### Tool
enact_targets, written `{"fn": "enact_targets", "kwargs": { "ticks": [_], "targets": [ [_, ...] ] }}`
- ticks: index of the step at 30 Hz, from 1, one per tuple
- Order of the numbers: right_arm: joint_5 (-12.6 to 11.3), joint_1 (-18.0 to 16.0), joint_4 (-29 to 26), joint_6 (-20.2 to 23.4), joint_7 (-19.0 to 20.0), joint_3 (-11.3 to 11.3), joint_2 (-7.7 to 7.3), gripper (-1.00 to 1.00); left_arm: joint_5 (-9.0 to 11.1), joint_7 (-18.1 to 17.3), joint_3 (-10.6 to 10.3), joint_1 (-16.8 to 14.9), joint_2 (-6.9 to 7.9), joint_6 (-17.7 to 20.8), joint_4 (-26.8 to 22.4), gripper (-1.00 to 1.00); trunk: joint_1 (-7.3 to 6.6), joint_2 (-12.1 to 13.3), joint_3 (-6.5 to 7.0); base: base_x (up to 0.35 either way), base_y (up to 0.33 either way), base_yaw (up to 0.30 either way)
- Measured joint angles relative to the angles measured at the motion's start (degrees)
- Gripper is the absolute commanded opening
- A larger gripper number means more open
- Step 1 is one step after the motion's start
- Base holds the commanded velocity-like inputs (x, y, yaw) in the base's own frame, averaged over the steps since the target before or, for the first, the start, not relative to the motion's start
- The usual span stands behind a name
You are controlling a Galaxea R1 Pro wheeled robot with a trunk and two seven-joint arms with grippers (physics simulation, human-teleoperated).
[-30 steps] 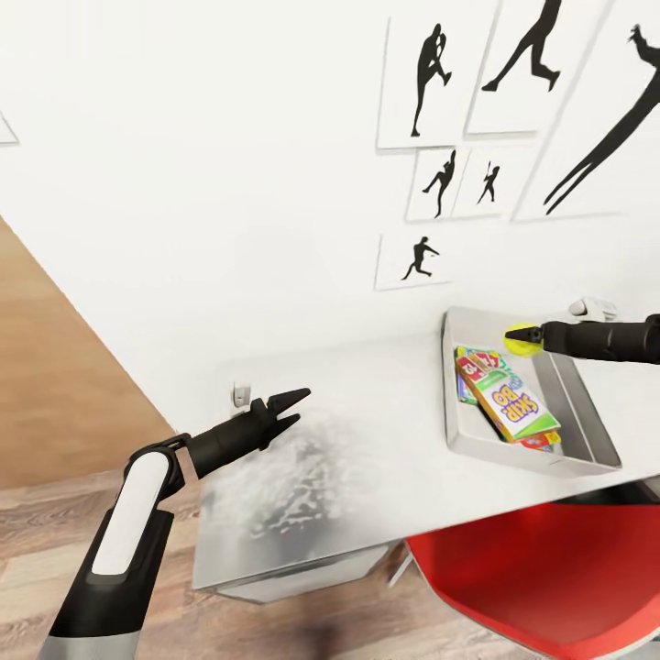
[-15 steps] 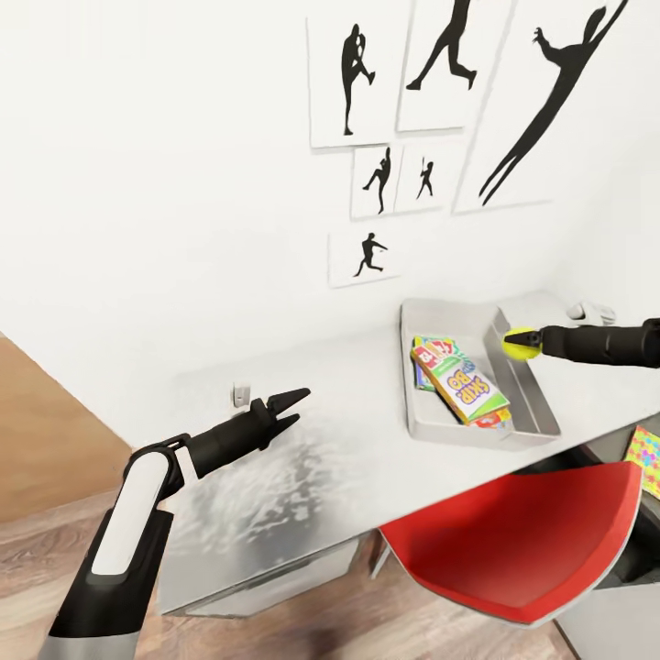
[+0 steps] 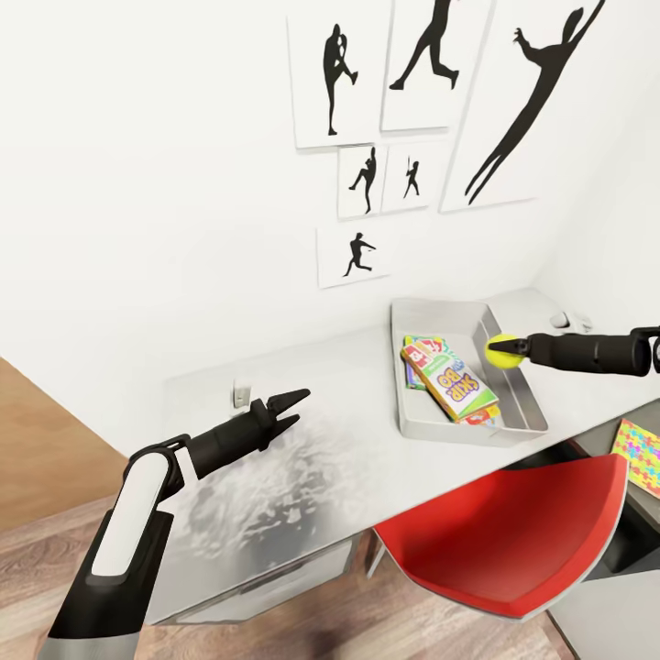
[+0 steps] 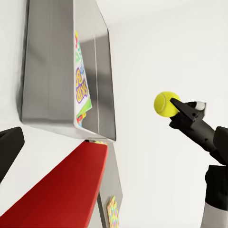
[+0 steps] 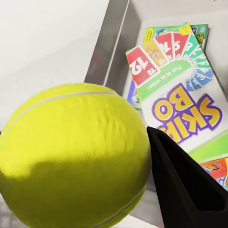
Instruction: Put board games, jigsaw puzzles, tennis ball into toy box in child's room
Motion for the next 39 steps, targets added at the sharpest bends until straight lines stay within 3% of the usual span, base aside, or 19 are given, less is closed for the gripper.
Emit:
{"fn": "enact_targets", "kwargs": {
  "ticks": [18,27,32,39],
  "targets": [
    [0.34,0.15,-0.93,0.00,1.87,0.08,0.43,-1.00,0.01,-0.03,0.08,0.04,0.08,-0.03,0.00,1.00,0.00,0.00,0.00,0.014,-0.003,-0.004],
    [0.52,0.19,-1.02,0.01,1.91,0.26,0.58,-1.00,0.01,0.02,0.04,0.05,0.06,-0.03,0.00,1.00,-0.02,-0.01,0.00,0.173,-0.094,0.000],
    [0.56,0.32,-1.00,0.01,1.88,2.02,0.86,-1.00,0.00,0.06,0.02,0.07,0.02,-0.03,0.00,1.00,-0.01,0.00,0.00,0.106,-0.059,0.000],
    [0.55,0.81,-0.91,0.01,1.87,6.38,1.35,-1.00,-0.01,0.10,0.01,0.06,0.01,-0.03,0.00,1.00,0.00,0.00,0.00,0.036,-0.020,0.000]
  ]
}}
